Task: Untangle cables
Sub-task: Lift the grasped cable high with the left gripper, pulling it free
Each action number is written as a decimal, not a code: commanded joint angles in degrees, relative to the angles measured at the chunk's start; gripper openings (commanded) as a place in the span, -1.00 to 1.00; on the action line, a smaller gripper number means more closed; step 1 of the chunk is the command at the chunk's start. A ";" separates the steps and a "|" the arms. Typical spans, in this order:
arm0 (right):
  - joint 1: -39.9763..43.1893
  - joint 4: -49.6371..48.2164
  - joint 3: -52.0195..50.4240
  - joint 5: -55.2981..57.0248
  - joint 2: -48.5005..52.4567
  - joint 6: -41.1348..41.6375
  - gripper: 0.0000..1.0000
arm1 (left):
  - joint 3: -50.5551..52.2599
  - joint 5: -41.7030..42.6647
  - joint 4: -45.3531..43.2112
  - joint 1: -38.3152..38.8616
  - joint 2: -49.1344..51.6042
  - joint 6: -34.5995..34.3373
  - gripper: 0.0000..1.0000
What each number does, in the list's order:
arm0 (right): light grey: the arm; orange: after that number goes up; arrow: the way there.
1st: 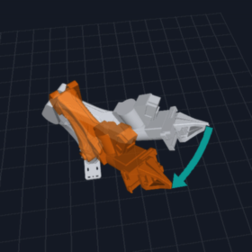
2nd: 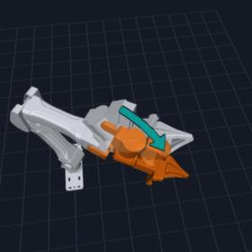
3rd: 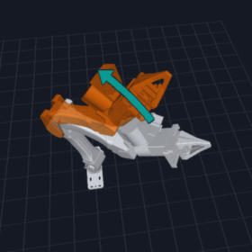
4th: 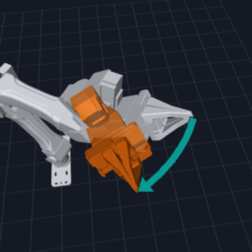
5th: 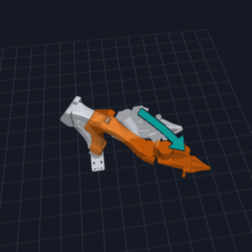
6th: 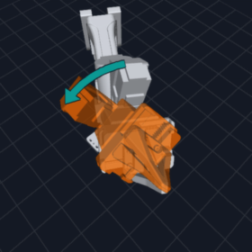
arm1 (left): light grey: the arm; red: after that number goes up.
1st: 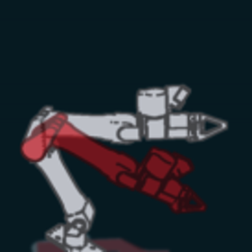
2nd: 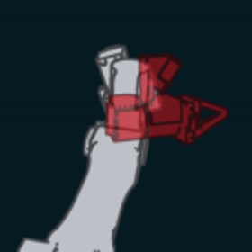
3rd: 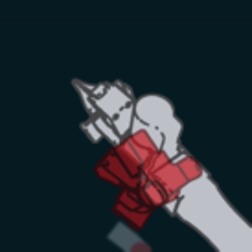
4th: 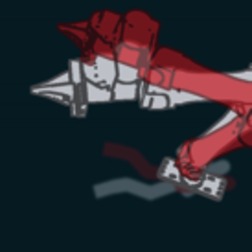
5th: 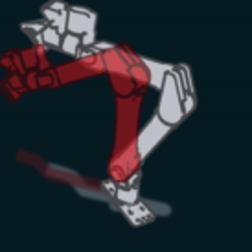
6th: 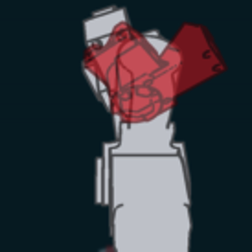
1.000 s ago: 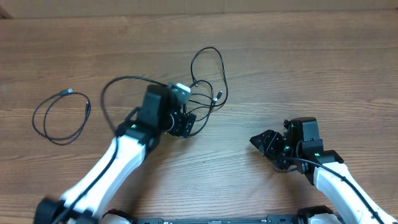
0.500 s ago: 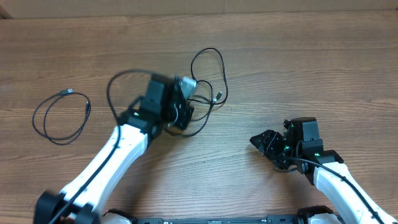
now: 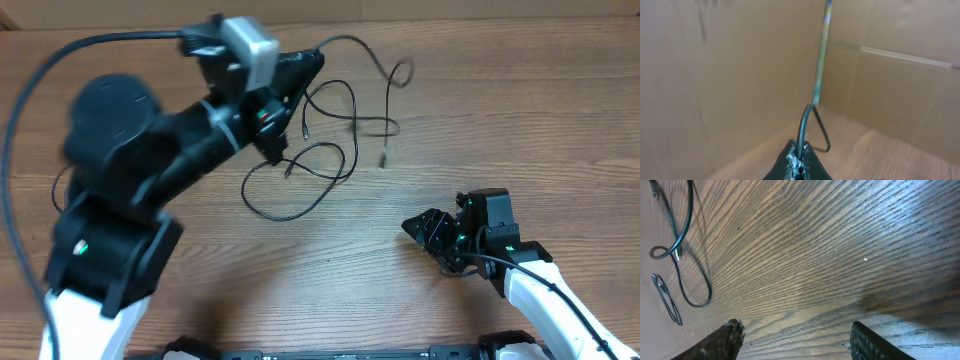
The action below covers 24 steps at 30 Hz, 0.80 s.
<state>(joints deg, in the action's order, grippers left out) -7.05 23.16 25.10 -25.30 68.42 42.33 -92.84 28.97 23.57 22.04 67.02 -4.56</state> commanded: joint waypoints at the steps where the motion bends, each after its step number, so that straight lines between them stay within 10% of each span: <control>1: 0.26 -0.28 0.04 -0.24 -0.13 -0.46 0.34 | -1.36 -1.16 0.48 0.04 -1.01 -1.16 -0.92; 15: 0.26 -0.28 0.04 -0.24 -0.13 -0.66 0.34 | -1.29 -51.82 18.88 -1.42 1.07 -0.28 -0.92; 24: 0.26 -0.26 0.04 -0.22 -0.13 -0.66 0.34 | -1.29 -57.86 23.06 -18.25 4.68 -3.58 -0.92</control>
<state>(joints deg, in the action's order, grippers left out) -7.05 23.14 25.10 -25.32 68.42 42.15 -93.56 -23.77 46.22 11.09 70.91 -5.08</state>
